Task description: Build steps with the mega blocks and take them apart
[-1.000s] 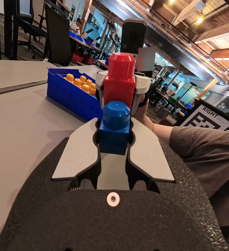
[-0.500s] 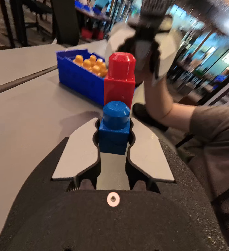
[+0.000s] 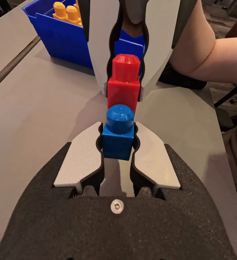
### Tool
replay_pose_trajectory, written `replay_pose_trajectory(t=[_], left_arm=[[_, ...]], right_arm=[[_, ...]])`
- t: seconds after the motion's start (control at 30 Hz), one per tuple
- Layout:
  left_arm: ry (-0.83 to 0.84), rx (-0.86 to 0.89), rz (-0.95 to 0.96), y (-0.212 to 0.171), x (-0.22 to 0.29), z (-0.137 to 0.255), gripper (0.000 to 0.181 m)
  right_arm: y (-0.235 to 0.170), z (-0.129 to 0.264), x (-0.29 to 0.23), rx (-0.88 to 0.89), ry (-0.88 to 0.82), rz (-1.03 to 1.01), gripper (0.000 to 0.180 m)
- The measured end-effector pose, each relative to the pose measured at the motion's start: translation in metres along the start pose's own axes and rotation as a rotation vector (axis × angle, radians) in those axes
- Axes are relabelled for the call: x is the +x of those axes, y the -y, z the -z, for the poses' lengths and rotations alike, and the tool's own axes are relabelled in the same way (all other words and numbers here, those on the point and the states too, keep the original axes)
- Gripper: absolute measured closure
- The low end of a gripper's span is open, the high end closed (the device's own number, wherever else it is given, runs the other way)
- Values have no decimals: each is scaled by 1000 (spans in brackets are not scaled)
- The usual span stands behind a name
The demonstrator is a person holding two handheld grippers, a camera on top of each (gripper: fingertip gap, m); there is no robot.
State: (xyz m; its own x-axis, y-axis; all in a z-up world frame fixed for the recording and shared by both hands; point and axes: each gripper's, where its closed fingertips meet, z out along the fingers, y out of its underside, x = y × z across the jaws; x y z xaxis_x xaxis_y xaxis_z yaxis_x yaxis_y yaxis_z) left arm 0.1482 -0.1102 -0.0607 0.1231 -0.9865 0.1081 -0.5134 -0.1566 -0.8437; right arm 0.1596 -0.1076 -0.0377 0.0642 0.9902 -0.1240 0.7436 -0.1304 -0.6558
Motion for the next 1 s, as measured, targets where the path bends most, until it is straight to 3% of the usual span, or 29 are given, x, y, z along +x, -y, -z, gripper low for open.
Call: replay_pose_trajectory(t=[0.1, 0.17, 0.27, 0.43, 0.53, 0.63, 0.77, 1.0], left_arm=[[-44, -16, 15, -5, 3, -2, 136], [-48, -10, 34, -2, 4, -4, 114], [-34, 36, 29, 7, 3, 1, 109], [-71, 160, 63, 29, 6, 19, 109], [-87, 178, 76, 34, 7, 27, 112], [-83, 166, 66, 35, 8, 31, 112], [-65, 170, 42, 39, 8, 39, 114], [-50, 193, 38, 43, 5, 54, 117]], right_arm=[[0, -1, -1, -22, -26, 33, 142], [0, 3, 0, -33, -55, 44, 142], [1, 24, 4, -13, -108, 48, 142], [-3, 117, 5, 128, -284, 42, 142], [-38, 183, 7, 148, -466, 18, 142], [-86, 218, 15, 129, -548, -79, 142], [-140, 217, 40, 22, -529, -182, 142], [-193, 166, 76, -192, -372, -219, 142]])
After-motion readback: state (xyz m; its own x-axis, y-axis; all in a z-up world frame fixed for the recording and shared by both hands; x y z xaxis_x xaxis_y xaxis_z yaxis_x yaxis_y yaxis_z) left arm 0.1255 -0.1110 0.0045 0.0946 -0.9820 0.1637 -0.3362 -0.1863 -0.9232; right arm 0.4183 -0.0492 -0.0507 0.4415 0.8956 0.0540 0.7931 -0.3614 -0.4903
